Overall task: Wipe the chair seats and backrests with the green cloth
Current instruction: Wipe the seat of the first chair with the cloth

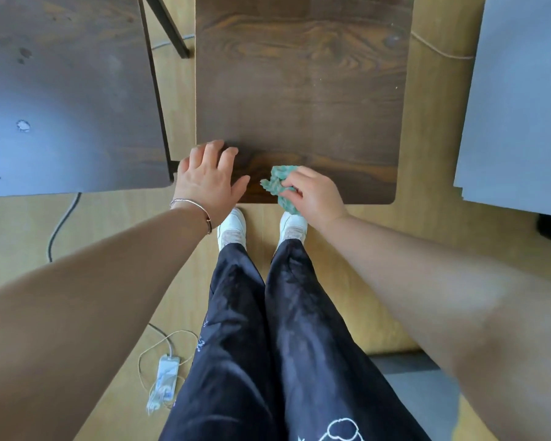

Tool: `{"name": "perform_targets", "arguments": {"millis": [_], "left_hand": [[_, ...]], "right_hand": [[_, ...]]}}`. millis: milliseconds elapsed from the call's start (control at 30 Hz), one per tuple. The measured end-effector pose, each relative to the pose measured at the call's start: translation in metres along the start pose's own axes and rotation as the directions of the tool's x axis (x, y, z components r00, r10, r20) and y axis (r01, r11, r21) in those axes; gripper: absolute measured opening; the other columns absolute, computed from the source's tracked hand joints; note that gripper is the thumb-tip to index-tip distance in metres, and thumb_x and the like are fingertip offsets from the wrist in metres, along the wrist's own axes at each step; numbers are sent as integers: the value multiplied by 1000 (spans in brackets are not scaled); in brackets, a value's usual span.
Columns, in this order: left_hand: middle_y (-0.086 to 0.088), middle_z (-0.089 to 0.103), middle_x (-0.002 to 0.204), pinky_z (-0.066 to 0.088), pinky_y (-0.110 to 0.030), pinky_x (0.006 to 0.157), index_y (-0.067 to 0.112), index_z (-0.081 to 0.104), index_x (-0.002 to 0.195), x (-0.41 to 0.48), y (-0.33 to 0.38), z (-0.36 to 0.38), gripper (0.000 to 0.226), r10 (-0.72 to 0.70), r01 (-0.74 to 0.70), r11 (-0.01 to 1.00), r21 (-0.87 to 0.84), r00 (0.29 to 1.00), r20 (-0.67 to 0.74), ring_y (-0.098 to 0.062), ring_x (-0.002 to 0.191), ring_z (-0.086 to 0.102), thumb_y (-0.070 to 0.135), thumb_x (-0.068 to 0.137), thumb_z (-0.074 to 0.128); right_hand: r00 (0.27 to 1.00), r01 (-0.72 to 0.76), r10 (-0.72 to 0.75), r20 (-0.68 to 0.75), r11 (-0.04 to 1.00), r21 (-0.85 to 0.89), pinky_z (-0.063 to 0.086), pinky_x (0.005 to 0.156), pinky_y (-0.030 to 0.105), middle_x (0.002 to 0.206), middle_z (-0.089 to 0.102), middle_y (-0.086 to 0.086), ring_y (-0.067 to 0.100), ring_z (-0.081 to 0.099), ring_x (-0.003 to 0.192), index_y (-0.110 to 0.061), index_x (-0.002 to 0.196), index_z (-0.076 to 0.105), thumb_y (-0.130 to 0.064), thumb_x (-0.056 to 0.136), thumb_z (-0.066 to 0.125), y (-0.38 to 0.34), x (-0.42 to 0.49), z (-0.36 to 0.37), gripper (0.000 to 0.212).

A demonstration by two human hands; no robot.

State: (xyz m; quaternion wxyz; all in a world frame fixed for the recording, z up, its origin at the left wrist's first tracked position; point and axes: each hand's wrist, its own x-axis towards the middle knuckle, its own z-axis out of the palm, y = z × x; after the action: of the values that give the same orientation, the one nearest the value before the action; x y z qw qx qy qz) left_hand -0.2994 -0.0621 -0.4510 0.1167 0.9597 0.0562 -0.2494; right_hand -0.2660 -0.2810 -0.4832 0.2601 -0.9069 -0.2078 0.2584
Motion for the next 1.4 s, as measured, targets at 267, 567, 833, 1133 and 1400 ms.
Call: {"name": "perform_targets", "arguments": {"millis": [267, 567, 833, 1133, 1400], "left_hand": [[-8, 38, 142, 34, -49, 105, 20, 36, 141, 9, 8, -14, 55, 6, -6, 1000, 12, 999, -37, -33, 127, 36, 52, 96, 38], [-8, 44, 138, 40, -49, 98, 18, 45, 137, 79, 21, -52, 56, 48, -46, 999, 18, 990, -130, -34, 123, 41, 52, 92, 44], [-10, 50, 133, 46, -49, 90, 16, 52, 131, 147, 28, -70, 54, 79, -75, 997, 25, 970, -228, -36, 118, 47, 50, 89, 50], [-7, 41, 144, 39, -48, 102, 20, 43, 139, 158, 23, -66, 57, 53, -48, 998, 34, 985, -165, -33, 128, 39, 54, 93, 42], [-7, 36, 147, 34, -48, 104, 20, 37, 143, 149, 32, -71, 59, 49, -47, 999, 20, 989, -140, -34, 130, 34, 53, 94, 41]], "right_hand": [[999, -21, 25, -43, 995, 99, 45, 68, 30, 84, 53, -3, 19, 56, 77, -5, 94, 73, -16, 88, 69, -6, -2, -13, 14], [928, -134, 179, -327, 979, 154, 52, 73, 20, 97, 63, -2, 9, 58, 83, -11, 104, 73, -24, 90, 70, 11, 121, -114, 19], [886, -173, 202, -417, 979, 107, 44, 70, 27, 95, 56, -1, 16, 55, 82, -10, 103, 73, -22, 91, 65, 35, 249, -182, 18], [889, -243, 280, -363, 959, 145, 51, 78, 27, 105, 64, 1, 15, 59, 90, -14, 107, 72, -27, 91, 67, 45, 264, -156, 21], [969, -138, 140, -203, 990, 25, 47, 74, 24, 96, 55, -7, 12, 54, 85, -14, 97, 69, -24, 90, 68, 45, 233, -151, 12]]}}
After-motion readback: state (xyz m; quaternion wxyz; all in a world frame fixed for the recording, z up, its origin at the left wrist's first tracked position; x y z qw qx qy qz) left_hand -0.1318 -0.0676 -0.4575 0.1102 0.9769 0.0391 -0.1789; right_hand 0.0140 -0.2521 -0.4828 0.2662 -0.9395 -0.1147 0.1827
